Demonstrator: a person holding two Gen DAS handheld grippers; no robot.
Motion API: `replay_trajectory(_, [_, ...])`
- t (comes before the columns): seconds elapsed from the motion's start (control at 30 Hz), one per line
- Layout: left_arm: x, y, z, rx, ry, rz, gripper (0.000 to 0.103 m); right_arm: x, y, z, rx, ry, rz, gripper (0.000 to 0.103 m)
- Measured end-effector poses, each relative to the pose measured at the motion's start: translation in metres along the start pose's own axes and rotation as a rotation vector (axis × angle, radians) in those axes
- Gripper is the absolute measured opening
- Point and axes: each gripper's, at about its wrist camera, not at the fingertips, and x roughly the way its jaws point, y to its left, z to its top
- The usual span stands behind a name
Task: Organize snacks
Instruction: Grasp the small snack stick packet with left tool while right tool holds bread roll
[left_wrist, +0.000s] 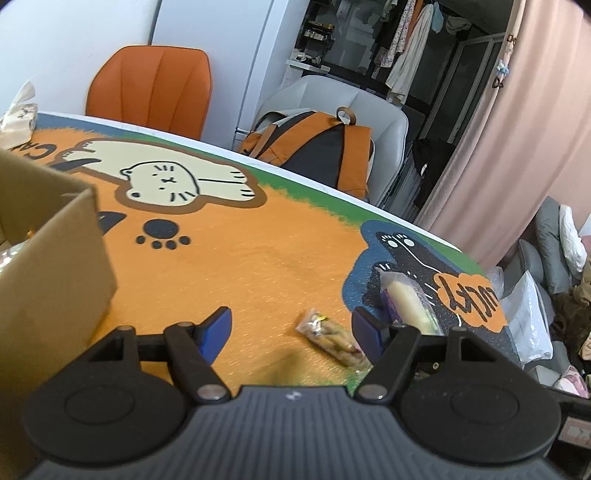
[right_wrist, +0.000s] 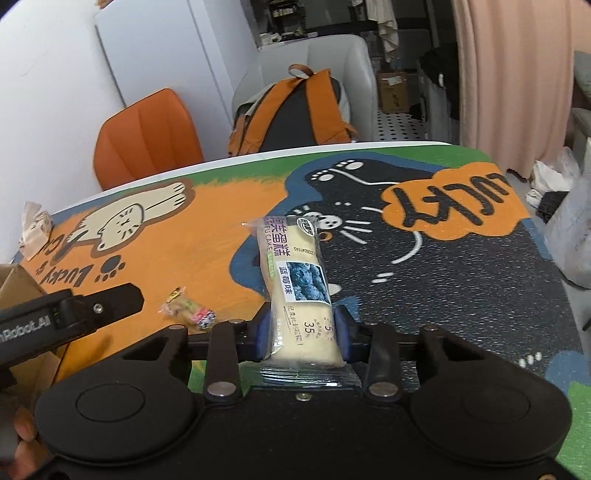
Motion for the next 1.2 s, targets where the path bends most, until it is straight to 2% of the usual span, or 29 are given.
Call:
replay_trajectory(0.43, [0.036,-0.029,-0.007,0.055,0.028,0.055,0.073,0.001,-0.017,0.004,0.058,-0.009,-0.047,0.037])
replay_trajectory(0.67, [0.04,-0.032,-0.016,0.082,0.037,0.067,0.072,0.002,-0.014,0.003,0.042,-0.012,-0.058,0.039])
replay_trajectory(0.77, [0.037,-0.032,-0.02,0.125,0.038,0.075,0.071,0.002,-0.014,0.003,0.04,-0.013,-0.058,0.039])
replay_trajectory(0.83, [0.035,-0.032,-0.022,0.14,0.036,0.077,0.067,0.001,-0.013,0.003,0.034,-0.016,-0.057,0.04])
replay_trajectory(0.93, [0.033,-0.03,-0.024,0.159,0.024,0.096,0.048,0.0,-0.011,0.004,0.024,-0.026,-0.059,0.041])
replay_trajectory(1.0, [0.031,-0.026,-0.023,0.161,0.022,0.091,0.024,0.0,-0.01,0.004,0.013,-0.034,-0.058,0.048])
replay_trajectory(1.03, [0.03,-0.024,-0.023,0.159,0.026,0.084,0.018,0.001,-0.009,0.004,0.009,-0.037,-0.059,0.053])
replay_trajectory(1.13, [0.027,-0.017,-0.021,0.135,0.037,0.042,0.017,0.001,-0.007,0.003,-0.009,-0.057,-0.075,0.065])
replay_trajectory(1.2, [0.023,-0.011,-0.022,0.113,0.041,0.014,0.017,0.001,-0.006,0.003,-0.021,-0.073,-0.081,0.068])
